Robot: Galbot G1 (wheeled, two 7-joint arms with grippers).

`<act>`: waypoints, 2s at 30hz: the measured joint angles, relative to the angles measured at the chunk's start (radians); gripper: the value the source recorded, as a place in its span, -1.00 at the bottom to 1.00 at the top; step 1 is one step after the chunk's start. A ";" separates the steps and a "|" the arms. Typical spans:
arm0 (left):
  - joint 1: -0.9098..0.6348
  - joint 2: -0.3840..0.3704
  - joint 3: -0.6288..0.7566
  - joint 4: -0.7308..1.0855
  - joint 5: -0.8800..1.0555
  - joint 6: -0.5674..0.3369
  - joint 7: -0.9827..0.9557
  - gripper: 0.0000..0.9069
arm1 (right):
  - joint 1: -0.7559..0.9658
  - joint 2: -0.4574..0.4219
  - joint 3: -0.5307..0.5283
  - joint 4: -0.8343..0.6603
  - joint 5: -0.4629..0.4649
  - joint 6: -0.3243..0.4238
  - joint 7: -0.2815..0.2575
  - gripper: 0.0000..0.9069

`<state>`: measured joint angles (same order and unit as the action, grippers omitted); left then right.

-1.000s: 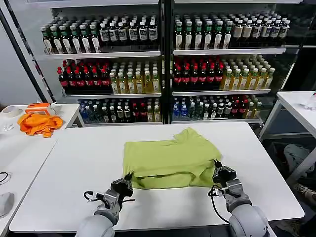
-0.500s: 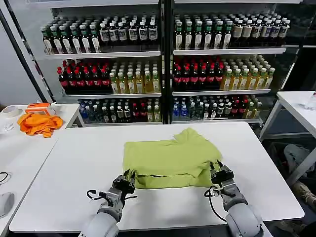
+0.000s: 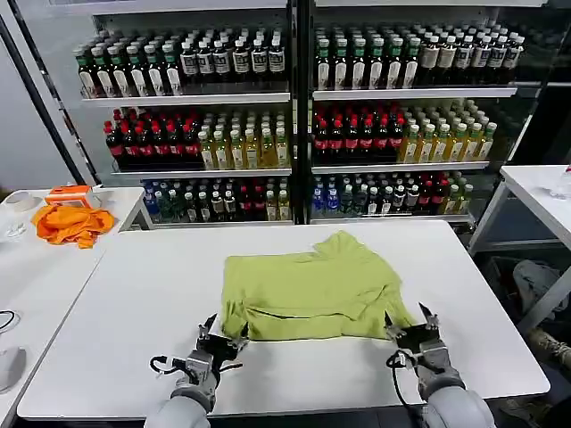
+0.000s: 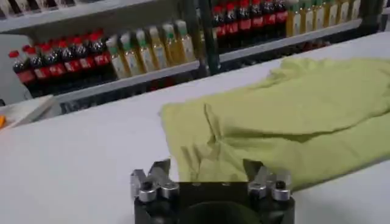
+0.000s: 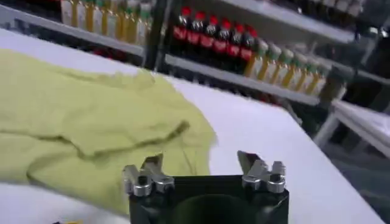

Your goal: Fold and organize the clothes.

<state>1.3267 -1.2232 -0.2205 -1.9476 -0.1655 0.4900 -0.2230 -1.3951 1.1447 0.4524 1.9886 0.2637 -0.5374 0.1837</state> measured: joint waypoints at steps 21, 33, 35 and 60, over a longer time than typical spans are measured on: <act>0.024 0.001 0.001 0.021 -0.009 -0.037 0.008 -0.96 | -0.038 0.004 0.011 0.002 0.072 -0.010 -0.001 -1.00; 0.134 -0.003 -0.022 -0.070 0.013 -0.039 0.009 -0.96 | -0.162 0.020 0.035 0.099 0.046 -0.007 -0.002 -1.00; 0.163 0.000 -0.026 -0.095 0.017 -0.039 0.009 -0.96 | -0.192 0.021 0.038 0.121 0.038 -0.007 -0.002 -1.00; 0.483 0.043 -0.074 -0.349 0.085 -0.025 0.005 1.00 | -0.448 0.002 0.118 0.329 0.003 -0.027 0.003 1.00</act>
<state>1.8097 -1.1804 -0.2944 -2.2961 -0.0802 0.4649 -0.2176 -1.8428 1.1468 0.5707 2.3175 0.2668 -0.5642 0.1865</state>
